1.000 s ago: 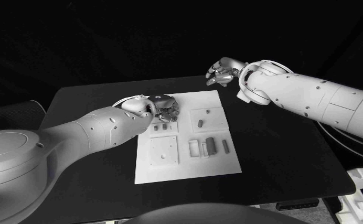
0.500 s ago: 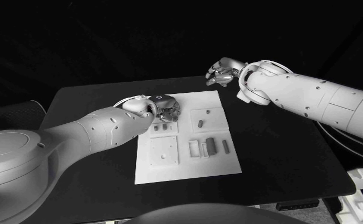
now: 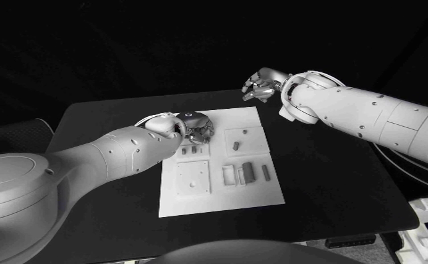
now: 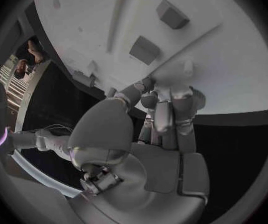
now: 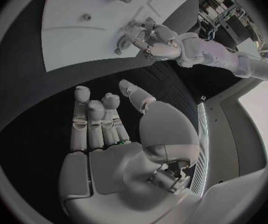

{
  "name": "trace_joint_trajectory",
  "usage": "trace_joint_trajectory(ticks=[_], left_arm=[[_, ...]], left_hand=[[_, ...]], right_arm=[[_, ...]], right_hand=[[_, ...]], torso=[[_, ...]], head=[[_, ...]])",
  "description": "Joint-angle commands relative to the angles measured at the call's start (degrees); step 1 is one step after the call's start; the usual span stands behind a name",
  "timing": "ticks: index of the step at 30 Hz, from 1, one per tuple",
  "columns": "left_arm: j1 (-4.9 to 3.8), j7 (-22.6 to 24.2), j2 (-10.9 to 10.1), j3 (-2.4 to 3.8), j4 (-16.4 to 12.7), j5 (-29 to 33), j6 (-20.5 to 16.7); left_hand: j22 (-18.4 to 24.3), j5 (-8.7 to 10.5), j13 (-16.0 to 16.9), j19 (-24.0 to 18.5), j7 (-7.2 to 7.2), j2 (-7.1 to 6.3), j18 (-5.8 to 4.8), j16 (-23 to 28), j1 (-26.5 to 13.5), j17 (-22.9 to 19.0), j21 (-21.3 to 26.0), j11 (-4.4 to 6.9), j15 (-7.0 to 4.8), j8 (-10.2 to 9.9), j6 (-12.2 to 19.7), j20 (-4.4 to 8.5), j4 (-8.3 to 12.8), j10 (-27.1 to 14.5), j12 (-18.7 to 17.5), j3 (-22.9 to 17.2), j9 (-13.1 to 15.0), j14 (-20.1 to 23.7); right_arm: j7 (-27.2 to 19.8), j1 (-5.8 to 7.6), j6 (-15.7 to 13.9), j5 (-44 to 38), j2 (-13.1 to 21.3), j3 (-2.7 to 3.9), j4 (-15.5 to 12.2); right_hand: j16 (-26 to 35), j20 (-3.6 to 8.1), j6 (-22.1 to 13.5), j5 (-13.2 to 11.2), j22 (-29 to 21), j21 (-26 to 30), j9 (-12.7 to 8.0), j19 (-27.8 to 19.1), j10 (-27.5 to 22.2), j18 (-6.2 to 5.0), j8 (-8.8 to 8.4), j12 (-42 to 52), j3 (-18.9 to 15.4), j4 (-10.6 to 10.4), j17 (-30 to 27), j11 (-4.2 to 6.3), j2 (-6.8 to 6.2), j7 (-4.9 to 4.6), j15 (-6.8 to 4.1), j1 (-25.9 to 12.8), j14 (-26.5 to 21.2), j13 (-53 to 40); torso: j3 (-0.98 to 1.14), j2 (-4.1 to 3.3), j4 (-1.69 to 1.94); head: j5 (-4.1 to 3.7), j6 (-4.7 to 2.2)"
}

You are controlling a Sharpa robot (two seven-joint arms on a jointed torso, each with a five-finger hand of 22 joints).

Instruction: Assemble the parts on the task board

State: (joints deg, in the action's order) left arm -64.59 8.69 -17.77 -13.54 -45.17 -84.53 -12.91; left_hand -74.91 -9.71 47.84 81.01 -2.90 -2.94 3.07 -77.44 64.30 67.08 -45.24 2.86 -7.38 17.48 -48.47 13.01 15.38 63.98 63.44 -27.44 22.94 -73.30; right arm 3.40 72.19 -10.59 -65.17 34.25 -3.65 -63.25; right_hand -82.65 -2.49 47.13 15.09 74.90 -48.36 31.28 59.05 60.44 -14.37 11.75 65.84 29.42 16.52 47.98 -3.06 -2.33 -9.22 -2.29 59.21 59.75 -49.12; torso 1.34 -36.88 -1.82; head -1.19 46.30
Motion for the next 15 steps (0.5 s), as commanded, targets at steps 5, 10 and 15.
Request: trace_joint_trajectory(ticks=[5,10,15], left_arm=[[0.02,0.7,0.2,0.05,-0.1,0.5,0.6],[0.02,0.6,0.3,0.05,0.0,0.5,1.3],[0.02,0.3,0.4,0.03,0.2,0.3,2.0]], left_hand=[[-1.0,0.14,0.1,0.2,-2.47,0.84,5.96,-0.4,0.2,0.2,-0.4,-1.72,0.02,0.4,-3.8,-0.06,0.0,-2.0,0.0,-0.4,0.2,-0.5],[-1.0,0.08,0.1,0.2,-2.47,1.16,5.98,-0.5,0.3,0.3,-0.4,-1.73,0.03,0.5,-4.0,-0.07,0.0,-2.0,0.0,-0.6,0.2,-0.5],[-1.0,0.09,0.1,0.2,-2.51,1.17,5.98,-0.5,0.3,0.3,-0.4,-1.76,0.05,0.5,-3.9,-0.09,0.0,-2.0,0.0,-0.6,0.2,-0.5]], right_arm=[[-0.4,0.01,0.3,-0.2,-0.1,0.01,0.0],[-0.4,0.01,0.4,-0.2,-0.1,0.01,0.0],[-0.4,0.01,0.4,-0.2,-0.1,0.01,0.1]], right_hand=[[-0.4,0.27,-0.1,0.2,0.7,0.2,-0.1,0.2,-0.3,-0.63,0.22,0.2,0.3,-0.1,-0.1,-0.09,-0.11,-0.47,-0.59,-0.5,0.0,0.1],[-0.4,0.27,-0.1,0.2,0.7,0.2,-0.1,0.2,-0.3,-0.63,0.22,0.2,0.3,-0.1,-0.1,-0.1,-0.12,-0.47,-0.59,-0.5,0.0,0.1],[-0.4,0.27,-0.1,0.2,0.7,0.2,-0.1,0.2,-0.3,-0.63,0.21,0.2,0.3,-0.1,-0.1,-0.1,-0.13,-0.47,-0.59,-0.5,0.0,0.1]], torso=[[0.02,0.01,0.0],[0.02,0.01,0.0],[0.03,-0.01,-0.01]], head=[[0.02,-0.01],[0.01,-0.02],[0.0,0.01]])
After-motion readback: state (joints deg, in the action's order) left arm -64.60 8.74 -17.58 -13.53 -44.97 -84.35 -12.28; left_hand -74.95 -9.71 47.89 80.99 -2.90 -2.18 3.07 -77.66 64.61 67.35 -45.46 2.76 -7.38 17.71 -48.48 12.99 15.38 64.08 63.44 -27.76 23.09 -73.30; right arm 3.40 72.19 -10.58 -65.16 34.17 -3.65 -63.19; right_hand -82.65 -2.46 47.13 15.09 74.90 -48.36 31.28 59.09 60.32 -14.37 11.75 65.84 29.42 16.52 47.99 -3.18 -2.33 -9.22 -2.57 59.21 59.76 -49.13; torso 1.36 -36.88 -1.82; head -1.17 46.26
